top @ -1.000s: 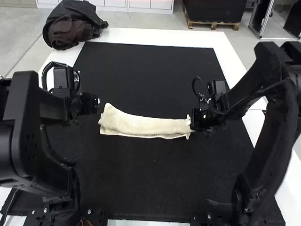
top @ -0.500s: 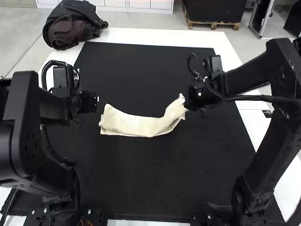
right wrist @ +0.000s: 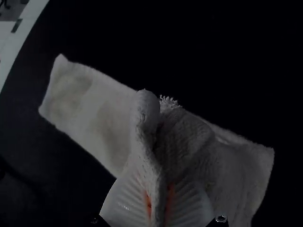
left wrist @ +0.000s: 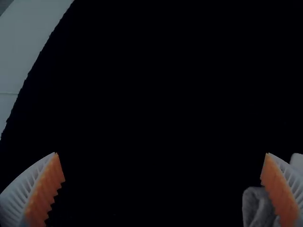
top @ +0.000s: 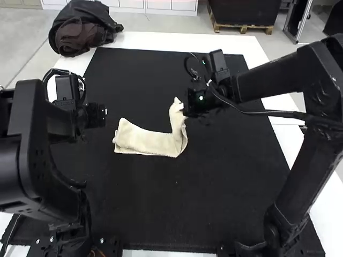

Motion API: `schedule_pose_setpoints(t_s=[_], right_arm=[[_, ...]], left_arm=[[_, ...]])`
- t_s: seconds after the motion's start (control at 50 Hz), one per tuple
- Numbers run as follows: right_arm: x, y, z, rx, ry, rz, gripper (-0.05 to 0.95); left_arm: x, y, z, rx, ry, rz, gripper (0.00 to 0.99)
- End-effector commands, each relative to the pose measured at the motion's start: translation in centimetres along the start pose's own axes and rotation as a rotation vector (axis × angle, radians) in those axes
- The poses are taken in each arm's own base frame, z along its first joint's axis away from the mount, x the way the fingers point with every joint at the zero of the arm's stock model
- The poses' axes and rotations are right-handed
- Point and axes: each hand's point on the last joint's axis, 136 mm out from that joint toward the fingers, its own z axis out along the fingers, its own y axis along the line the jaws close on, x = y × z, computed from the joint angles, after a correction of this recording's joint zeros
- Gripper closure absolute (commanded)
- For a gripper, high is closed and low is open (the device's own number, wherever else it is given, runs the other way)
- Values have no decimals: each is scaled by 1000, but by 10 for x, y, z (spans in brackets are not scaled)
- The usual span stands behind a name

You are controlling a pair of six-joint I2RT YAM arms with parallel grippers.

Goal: Fold the towel.

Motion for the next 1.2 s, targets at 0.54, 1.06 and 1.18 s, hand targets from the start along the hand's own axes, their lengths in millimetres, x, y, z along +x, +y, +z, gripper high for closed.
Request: schedule_pose_setpoints(t_s=[0.54, 1.06, 1.18], right_arm=[[-13, 76, 76, -114, 43, -88, 928], [-8, 117, 123, -176, 73, -141, 928], [-7, 123, 129, -183, 76, -147, 928]], left_arm=[[-14, 47, -5, -114, -51, 19, 26], [-14, 57, -7, -138, -56, 34, 26], [-12, 59, -8, -142, -54, 31, 26]])
